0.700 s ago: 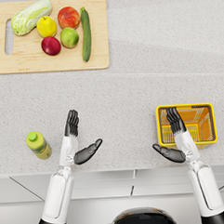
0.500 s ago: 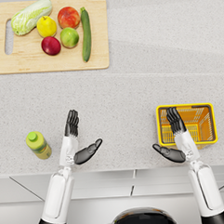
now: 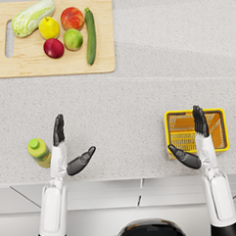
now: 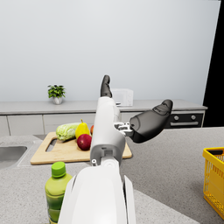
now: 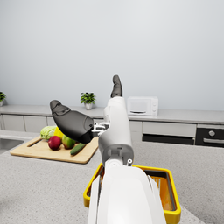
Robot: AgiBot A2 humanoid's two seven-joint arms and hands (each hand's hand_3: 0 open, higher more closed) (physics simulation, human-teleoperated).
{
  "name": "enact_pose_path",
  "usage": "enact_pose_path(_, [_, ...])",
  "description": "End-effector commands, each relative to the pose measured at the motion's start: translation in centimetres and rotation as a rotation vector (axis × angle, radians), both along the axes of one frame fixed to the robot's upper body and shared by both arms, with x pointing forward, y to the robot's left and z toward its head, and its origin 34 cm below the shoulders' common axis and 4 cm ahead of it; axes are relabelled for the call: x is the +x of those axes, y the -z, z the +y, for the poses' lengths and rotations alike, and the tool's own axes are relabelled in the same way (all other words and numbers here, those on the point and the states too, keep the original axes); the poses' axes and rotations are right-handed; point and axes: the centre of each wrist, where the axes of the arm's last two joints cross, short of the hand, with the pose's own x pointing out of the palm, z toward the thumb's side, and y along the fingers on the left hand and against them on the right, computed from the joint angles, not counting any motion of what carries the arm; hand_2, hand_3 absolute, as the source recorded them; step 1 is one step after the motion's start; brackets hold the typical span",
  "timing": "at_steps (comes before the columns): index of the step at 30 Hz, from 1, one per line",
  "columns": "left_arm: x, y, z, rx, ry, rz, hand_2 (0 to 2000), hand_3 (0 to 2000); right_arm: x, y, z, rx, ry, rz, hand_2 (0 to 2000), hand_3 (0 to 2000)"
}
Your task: Pick up the green tea and place it into the yellow basket
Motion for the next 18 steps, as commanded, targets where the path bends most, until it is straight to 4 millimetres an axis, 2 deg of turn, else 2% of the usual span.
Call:
enact_pose_path(1, [-1.3, -1.6, 3.3, 0.011, -0.157, -0.08, 0, 0, -0.5, -1.4, -2.3, -0.013, 0.115, -0.07, 0, 0])
enact_pose_path(5, [-2.3, -1.6, 6.2, 0.12, -0.367, -0.093, 0, 0, -0.8, -1.1, -3.6, -0.138, 0.255, -0.086, 0, 0])
enact_pose_path(8, [-2.7, 0.2, 7.2, 0.142, -0.432, -0.019, 0, 0, -0.7, -0.3, -3.6, -0.18, 0.28, -0.063, 0, 0])
enact_pose_path(9, [-2.5, 1.5, 7.3, 0.142, -0.434, 0.03, 0, 0, -0.6, 1.4, -3.2, -0.198, 0.26, 0.003, 0, 0])
enact_pose_path(10, [-2.4, 2.5, 7.4, 0.141, -0.435, 0.071, 0, 0, -0.7, 0.0, -2.9, -0.196, 0.259, -0.057, 0, 0])
enact_pose_path(18, [0.2, 10.7, 8.2, 0.118, -0.415, 0.397, 0, 0, -0.8, -0.6, -1.0, -0.201, 0.199, -0.093, 0, 0])
